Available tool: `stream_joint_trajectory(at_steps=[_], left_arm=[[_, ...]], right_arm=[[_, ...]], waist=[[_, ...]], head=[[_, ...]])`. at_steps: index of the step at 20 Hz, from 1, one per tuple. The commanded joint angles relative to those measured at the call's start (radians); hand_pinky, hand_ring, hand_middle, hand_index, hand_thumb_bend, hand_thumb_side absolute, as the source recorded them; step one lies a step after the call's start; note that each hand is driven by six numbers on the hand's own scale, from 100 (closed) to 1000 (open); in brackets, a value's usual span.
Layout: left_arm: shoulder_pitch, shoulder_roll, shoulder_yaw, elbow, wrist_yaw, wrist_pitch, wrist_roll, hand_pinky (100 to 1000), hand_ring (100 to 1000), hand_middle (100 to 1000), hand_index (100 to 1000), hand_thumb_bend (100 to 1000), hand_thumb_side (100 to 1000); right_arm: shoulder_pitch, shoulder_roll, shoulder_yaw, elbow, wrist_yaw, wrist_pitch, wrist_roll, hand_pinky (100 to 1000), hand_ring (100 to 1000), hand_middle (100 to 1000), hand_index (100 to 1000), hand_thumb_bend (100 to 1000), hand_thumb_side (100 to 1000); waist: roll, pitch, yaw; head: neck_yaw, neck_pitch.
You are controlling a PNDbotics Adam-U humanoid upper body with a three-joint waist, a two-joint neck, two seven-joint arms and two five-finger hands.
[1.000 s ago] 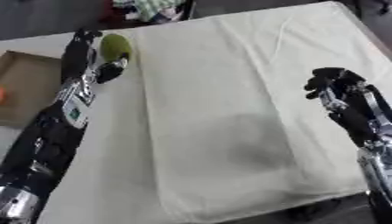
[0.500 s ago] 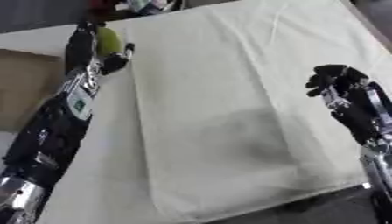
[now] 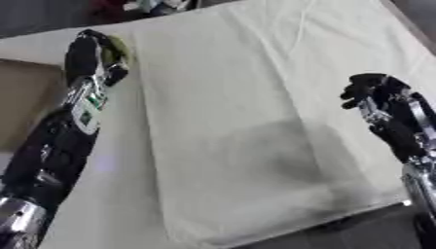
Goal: Pick up objects on the table and place them in the box.
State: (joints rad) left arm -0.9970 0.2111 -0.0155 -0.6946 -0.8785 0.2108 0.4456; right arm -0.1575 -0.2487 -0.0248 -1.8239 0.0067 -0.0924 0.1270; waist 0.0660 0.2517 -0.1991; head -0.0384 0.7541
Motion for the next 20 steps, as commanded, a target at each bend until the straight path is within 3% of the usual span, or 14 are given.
stream_joint_trajectory(at_steps=[1,6,11,14,17,20], left_arm=[[-0.024,0.043,0.004,-0.038,0.014,-0.011,0.032,362,535,521,433,100,106],[-0.018,0.101,-0.022,-0.123,0.074,-0.042,0.005,363,532,514,426,100,100],[-0.001,0.145,-0.042,-0.191,0.133,-0.022,-0.046,379,546,528,441,100,100],[0.006,0.152,-0.055,-0.18,0.129,-0.02,-0.117,484,640,644,584,112,128],[0.004,0.158,-0.068,-0.163,0.08,-0.044,-0.231,620,777,786,771,323,232],[-0.006,0.16,-0.061,-0.152,0.011,-0.071,-0.33,671,816,828,821,467,297]], right_arm=[[-0.008,-0.01,-0.01,-0.012,0.001,-0.002,-0.001,606,650,590,724,100,442],[0.001,-0.011,-0.02,-0.009,0.002,0.001,-0.01,607,650,590,724,100,444],[0.008,-0.014,-0.024,-0.006,0.004,0.002,-0.013,607,650,590,724,100,444],[0.006,-0.013,-0.022,-0.006,0.003,0.001,-0.01,608,649,590,724,100,444],[0.008,-0.014,-0.023,-0.005,0.003,0.001,-0.01,607,649,589,724,100,444],[0.008,-0.014,-0.021,-0.004,0.004,0.001,-0.009,608,648,589,724,100,444]], waist=[[-0.005,-0.023,0.007],[-0.004,-0.036,0.04],[-0.003,-0.047,0.071],[-0.004,-0.048,0.075],[-0.005,-0.047,0.073],[-0.002,-0.046,0.071]], head=[[-0.003,-0.012],[-0.017,-0.008],[-0.024,-0.006],[-0.024,-0.007],[-0.024,-0.005],[-0.027,-0.001]])
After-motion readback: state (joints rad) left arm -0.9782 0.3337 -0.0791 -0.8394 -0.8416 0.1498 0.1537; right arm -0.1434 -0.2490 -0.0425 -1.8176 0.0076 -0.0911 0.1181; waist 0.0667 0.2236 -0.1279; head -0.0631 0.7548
